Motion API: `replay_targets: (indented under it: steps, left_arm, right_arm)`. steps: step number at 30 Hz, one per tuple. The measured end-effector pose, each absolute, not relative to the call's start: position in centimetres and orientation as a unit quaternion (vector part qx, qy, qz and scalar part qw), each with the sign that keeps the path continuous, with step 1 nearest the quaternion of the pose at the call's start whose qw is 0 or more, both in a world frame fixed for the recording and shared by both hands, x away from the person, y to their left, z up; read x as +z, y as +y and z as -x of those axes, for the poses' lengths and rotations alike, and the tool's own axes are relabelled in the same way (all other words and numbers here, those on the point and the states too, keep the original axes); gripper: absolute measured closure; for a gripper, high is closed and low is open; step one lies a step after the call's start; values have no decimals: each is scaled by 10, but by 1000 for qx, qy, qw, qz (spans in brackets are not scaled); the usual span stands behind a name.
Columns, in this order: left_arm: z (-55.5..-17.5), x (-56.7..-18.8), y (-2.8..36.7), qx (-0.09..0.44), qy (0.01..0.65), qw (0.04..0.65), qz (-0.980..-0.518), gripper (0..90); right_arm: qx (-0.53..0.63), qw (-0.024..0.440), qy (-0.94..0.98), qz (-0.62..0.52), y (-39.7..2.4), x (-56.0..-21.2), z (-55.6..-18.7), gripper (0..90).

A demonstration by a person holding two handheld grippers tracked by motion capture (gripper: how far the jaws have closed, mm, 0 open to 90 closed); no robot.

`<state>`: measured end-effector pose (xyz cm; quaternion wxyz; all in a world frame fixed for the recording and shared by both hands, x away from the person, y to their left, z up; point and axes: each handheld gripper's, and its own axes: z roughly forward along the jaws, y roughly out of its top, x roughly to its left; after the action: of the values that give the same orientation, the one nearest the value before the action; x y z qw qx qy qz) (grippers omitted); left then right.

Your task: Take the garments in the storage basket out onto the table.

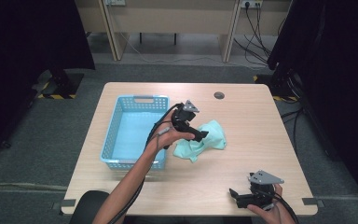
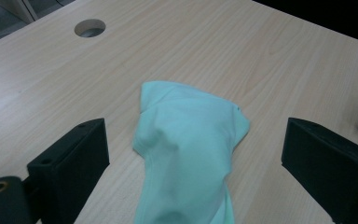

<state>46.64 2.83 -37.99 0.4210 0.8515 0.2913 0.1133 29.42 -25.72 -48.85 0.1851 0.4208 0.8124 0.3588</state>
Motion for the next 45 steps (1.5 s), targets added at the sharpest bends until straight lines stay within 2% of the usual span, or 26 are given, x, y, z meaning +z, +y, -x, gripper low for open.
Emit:
replay_targets:
  steps: [17,45]
  left_arm:
    - [-463,-375,47,120,301,439,-838,70]
    - [-454,-372,102,132,327,481,-803,67]
  right_arm:
    - [359,185,812,-421,-257,-488,-294,2]
    - [359,185,812,-421,-257,-489,-294,2]
